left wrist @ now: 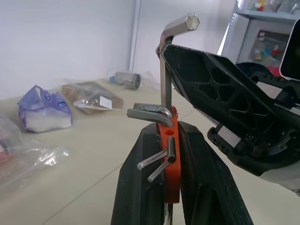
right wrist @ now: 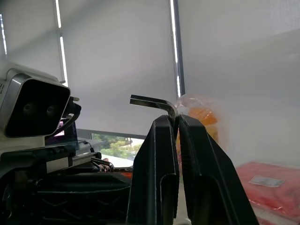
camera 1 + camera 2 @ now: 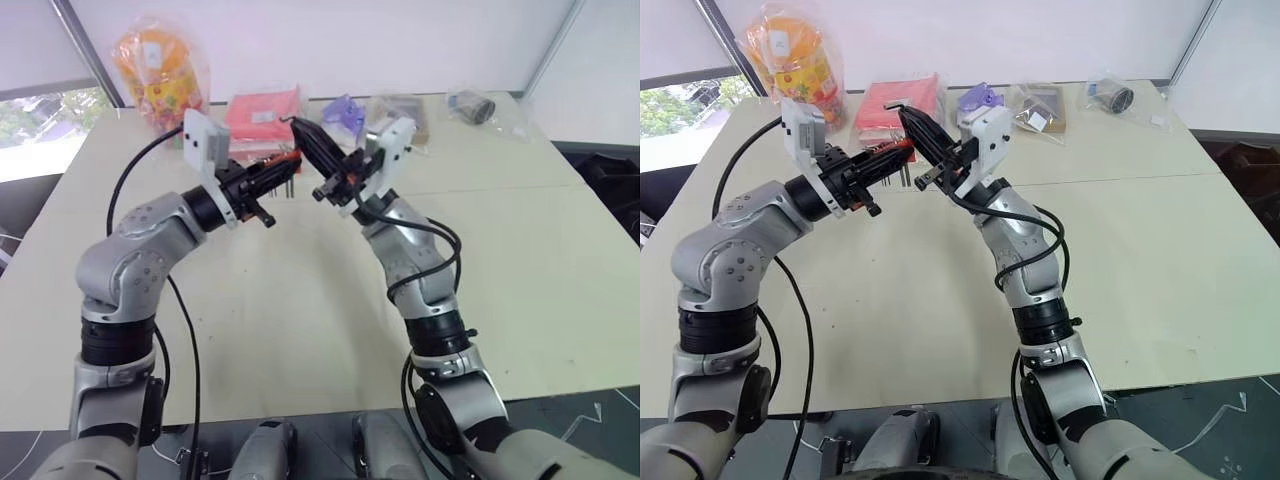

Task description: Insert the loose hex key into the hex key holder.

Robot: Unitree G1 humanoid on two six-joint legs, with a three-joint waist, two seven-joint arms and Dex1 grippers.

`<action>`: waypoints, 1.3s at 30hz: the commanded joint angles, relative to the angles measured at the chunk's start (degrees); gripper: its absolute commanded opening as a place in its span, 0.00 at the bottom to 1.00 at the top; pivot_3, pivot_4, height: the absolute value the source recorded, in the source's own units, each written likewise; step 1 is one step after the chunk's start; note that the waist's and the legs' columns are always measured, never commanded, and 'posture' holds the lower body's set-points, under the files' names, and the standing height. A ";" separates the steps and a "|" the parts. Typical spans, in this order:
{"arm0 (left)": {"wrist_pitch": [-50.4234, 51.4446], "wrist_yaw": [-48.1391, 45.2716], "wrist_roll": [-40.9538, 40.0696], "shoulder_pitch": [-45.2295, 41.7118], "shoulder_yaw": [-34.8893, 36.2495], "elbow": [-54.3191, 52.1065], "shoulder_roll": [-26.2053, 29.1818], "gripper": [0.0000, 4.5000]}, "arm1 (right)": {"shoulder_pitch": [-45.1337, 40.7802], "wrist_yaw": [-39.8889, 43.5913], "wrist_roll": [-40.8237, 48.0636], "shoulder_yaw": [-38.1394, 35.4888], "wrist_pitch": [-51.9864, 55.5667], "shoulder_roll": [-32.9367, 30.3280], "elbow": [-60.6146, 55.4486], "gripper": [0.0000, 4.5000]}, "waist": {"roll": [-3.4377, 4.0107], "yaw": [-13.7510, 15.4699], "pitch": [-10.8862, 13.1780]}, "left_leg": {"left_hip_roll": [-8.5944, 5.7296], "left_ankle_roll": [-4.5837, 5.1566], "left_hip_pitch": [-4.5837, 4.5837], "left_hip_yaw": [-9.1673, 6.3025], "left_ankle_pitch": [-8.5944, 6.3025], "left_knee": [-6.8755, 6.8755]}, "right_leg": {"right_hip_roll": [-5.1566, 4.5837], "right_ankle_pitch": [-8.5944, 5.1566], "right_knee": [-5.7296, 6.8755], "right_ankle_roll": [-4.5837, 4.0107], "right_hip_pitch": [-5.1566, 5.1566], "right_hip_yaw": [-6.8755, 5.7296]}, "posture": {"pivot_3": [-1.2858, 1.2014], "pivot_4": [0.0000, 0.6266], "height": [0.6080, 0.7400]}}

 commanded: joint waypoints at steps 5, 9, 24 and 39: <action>-2.06 -0.20 -0.86 -1.81 2.04 -1.82 -0.07 0.00 | 2.92 0.27 1.40 -3.12 2.51 -4.35 -3.48 0.71 | 0.00 0.11 0.00 | -0.01 0.00 -0.01 0.00 0.00 0.00 | -0.01 0.00 -0.01 0.00 0.01 0.00 | 0.52 0.24 1.00; -1.95 -0.10 -1.12 -1.58 2.02 -1.45 -0.56 0.00 | 5.97 0.00 0.83 -4.31 3.98 -8.45 -6.79 0.99 | 0.00 0.15 0.00 | -0.01 0.00 -0.01 0.01 0.00 0.01 | -0.01 0.00 -0.02 0.00 0.02 0.00 | 0.52 0.24 1.00; 5.74 -0.61 -3.28 0.53 -4.91 11.29 -12.26 0.00 | 23.91 15.05 -2.99 -9.08 6.96 -39.42 -20.99 0.99 | -0.04 1.95 0.01 | -0.04 0.06 -0.02 0.13 -0.02 0.16 | 0.08 0.00 -0.14 0.01 0.15 -0.01 | 0.52 0.24 1.00; 13.61 6.01 -2.74 -5.81 -1.02 36.42 -25.85 0.00 | 34.42 10.78 -10.76 -10.36 4.56 -42.46 -30.54 0.99 | -0.10 2.04 0.04 | -0.03 0.06 0.01 0.13 -0.02 0.21 | 0.07 0.00 -0.14 0.01 0.21 -0.01 | 0.52 0.24 1.00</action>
